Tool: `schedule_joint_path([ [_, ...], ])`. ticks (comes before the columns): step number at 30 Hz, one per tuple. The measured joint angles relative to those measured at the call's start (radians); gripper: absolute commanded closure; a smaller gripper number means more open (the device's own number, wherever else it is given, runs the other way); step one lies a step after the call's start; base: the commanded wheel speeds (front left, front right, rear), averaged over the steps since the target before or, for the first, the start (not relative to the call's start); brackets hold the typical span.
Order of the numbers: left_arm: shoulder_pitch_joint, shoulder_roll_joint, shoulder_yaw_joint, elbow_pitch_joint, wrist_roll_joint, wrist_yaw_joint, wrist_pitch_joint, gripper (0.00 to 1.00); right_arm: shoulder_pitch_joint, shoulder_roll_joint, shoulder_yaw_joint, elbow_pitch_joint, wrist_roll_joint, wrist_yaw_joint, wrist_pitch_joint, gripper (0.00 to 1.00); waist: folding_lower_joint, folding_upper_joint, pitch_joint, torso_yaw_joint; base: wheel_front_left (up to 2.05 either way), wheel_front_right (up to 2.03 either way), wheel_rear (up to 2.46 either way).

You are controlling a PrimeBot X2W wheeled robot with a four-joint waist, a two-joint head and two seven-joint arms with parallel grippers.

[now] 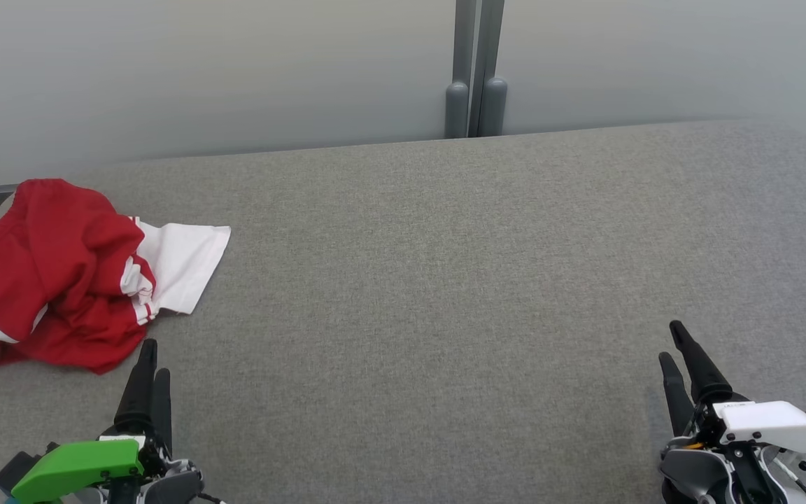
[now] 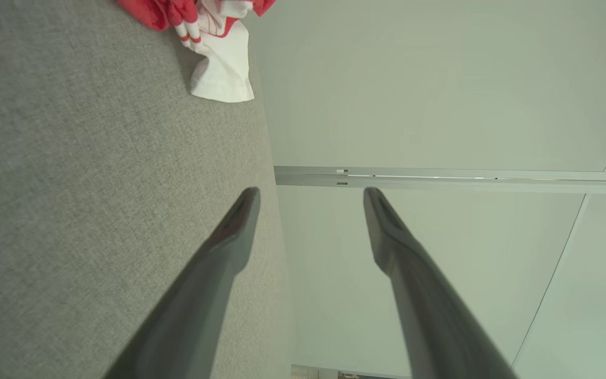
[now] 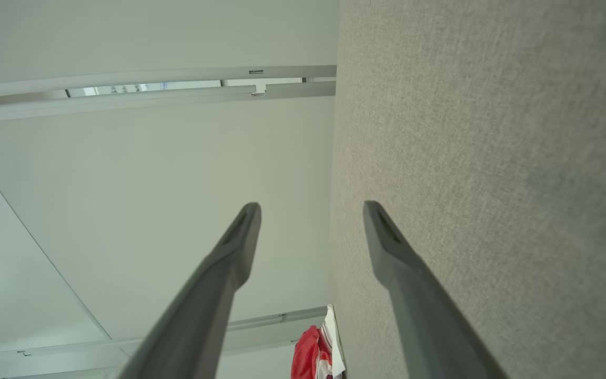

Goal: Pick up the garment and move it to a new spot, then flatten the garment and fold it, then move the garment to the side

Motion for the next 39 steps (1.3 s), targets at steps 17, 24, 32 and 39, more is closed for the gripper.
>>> schedule_joint_path([
  [17, -0.002, 0.001, -0.015, -0.012, 0.193, 0.016, -0.073, 0.00, -0.047, -0.007, 0.074, 0.017, -0.157, 0.000, -0.076, 0.00, 0.0000, 0.0000, 0.007, 0.002, 0.00, 0.00, 0.00],
  [24, -0.007, 0.001, -0.034, -0.013, 0.318, 0.030, -0.100, 0.00, -0.068, -0.007, 0.082, 0.028, -0.301, 0.000, -0.107, 0.00, 0.0000, 0.0000, 0.011, 0.003, 0.00, 0.00, 0.00],
  [32, -0.013, 0.004, -0.060, -0.012, 0.483, 0.049, -0.125, 0.00, -0.086, -0.007, 0.081, 0.046, -0.463, 0.000, -0.131, 0.00, 0.0000, 0.0000, 0.016, 0.004, 0.00, 0.00, 0.00],
  [39, -0.028, 0.009, -0.084, -0.007, 0.618, 0.060, -0.146, 0.00, -0.099, -0.007, 0.089, 0.043, -0.578, 0.000, -0.154, 0.00, 0.0000, 0.0000, 0.019, 0.006, 0.00, 0.00, 0.00],
])
